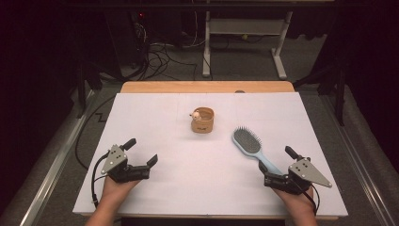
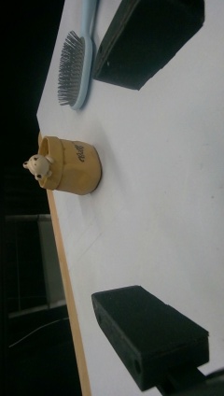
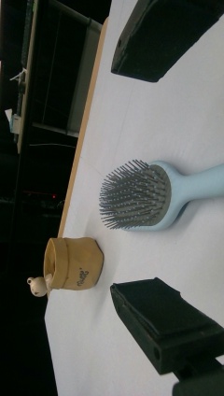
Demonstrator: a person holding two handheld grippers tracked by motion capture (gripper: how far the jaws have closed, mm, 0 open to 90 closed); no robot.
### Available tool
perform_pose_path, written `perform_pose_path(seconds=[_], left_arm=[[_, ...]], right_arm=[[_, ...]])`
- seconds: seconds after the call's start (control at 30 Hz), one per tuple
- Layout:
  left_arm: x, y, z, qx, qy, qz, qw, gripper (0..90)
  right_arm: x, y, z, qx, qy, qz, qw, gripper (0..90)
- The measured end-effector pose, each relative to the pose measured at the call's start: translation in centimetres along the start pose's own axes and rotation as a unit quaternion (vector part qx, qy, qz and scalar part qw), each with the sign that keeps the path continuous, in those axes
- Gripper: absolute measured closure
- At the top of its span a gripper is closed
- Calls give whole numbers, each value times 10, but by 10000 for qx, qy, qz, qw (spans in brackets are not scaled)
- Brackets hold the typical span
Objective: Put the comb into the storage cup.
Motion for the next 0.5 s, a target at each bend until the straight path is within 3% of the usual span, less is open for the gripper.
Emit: perform_pose_path(seconds=[0.23,0.5], left_arm=[[1,-1,-1,-48,-117,31,9999,4],[1,-3,0,-120,-63,97,9999,6]], right_arm=[[0,0,0,-24,-33,14,10000,3],[0,1,0,-14,-19,1,10000,3]])
Point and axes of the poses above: each handheld gripper's, and its own axes: x roughly backward along the jaws, z roughly out of its underside, y roughly to its left, the point moved 3 cm from there along -x, roughly forward along the jaws, and after that the axes turned 12 degrees about -y, right-handed, at the moved point
